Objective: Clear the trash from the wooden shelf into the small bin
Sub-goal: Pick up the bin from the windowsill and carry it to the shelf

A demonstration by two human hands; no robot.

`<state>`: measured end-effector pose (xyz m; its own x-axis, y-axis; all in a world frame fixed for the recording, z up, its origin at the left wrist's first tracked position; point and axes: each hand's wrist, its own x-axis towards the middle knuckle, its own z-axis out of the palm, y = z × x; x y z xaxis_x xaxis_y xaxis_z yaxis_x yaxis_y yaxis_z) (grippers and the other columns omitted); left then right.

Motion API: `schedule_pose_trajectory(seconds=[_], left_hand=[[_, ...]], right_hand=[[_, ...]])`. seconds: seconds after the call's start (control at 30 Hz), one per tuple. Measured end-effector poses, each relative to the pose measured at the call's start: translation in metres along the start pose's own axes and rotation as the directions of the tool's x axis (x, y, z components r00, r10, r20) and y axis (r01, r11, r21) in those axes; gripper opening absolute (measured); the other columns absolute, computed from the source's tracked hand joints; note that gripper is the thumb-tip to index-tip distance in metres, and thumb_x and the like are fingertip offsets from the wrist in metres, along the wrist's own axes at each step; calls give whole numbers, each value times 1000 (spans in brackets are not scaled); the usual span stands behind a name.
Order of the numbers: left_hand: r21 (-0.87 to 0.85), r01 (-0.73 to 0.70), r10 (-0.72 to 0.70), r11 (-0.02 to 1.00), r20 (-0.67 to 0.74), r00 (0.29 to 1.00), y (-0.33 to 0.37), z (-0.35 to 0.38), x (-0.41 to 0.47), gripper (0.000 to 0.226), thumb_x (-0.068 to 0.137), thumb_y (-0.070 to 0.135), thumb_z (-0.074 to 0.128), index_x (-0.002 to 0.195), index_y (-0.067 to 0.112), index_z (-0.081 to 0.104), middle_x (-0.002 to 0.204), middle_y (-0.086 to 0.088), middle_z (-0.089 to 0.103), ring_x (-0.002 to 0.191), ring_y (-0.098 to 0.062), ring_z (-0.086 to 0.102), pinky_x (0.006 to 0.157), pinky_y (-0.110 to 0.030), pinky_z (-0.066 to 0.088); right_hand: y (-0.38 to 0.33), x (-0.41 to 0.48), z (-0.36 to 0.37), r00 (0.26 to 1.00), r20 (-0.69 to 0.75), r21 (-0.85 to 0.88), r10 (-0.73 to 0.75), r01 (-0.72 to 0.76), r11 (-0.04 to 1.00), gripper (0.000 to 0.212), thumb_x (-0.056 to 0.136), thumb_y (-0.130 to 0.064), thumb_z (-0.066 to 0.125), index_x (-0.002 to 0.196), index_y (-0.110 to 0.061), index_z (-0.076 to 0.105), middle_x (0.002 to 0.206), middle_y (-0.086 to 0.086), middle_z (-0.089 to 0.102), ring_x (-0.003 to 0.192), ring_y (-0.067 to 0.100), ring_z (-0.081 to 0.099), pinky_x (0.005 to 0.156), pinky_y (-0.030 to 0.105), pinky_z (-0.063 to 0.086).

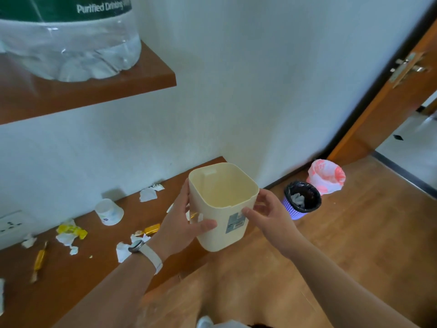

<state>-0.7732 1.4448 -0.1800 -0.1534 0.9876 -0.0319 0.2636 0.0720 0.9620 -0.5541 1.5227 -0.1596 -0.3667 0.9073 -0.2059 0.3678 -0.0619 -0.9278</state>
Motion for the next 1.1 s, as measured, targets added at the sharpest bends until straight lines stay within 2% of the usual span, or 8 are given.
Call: schedule_pose_trajectory(seconds=[0.23,0.37,0.43,0.57,0.63,0.73,0.87,1.1], left_hand=[[0,50,-50,999,-22,999,-15,-8,36,101,65,45,85,141,55,19,131,43,43,124,15,41,88,-8,39],[24,89,-88,996,-26,996,-28,-3,60,104,62,49,88,142,56,21,134,36,47,129,4,42,104,-29,37],[28,109,-108,994,-27,994,-33,0,72,105,61,51,88,142,55,22,135,32,49,130,0,44,106,-33,36],[54,178,-175,983,-56,983,-40,7,100,105,62,43,89,135,67,18,125,44,48,121,14,44,93,-16,36],[86,212,-206,973,-76,976,-42,11,117,107,61,40,90,132,70,16,119,48,47,117,16,44,93,-18,37],[152,282,-271,947,-89,958,-47,19,142,118,57,42,90,145,57,12,130,37,45,116,13,44,101,-29,40],[211,347,-325,914,-134,936,-57,29,167,126,55,48,90,147,55,5,142,22,45,120,4,48,99,-30,45],[151,419,-374,895,-258,891,-70,36,193,111,55,41,93,138,50,20,131,36,37,120,1,45,106,-30,38]], right_hand=[[4,43,0,1000,25,-20,4,-3,1000,48,81,-40,71,124,-34,50,115,-21,63,107,2,60,93,38,54],[12,71,-5,998,57,-43,22,-19,999,46,83,-38,71,123,-35,49,114,-21,63,107,2,60,91,36,55],[17,89,-9,997,71,-73,26,-21,997,47,83,-38,72,123,-34,49,115,-21,62,107,2,59,90,34,55],[23,129,-19,990,128,-134,51,-34,990,49,83,-41,72,124,-37,45,116,-23,59,108,1,57,88,29,54],[29,150,-24,988,145,-149,54,-32,988,52,82,-41,73,126,-37,44,117,-23,58,109,0,56,89,27,52],[42,181,-33,983,179,-158,49,-21,987,59,80,-40,75,129,-36,43,120,-24,57,111,-3,54,87,22,51],[54,220,-44,959,280,-146,50,-9,989,60,81,-35,76,130,-33,41,119,-23,56,113,-1,55,86,22,53],[65,272,-39,914,405,-156,30,36,987,63,81,-37,75,131,-42,38,120,-26,52,108,-4,55,77,12,49]])
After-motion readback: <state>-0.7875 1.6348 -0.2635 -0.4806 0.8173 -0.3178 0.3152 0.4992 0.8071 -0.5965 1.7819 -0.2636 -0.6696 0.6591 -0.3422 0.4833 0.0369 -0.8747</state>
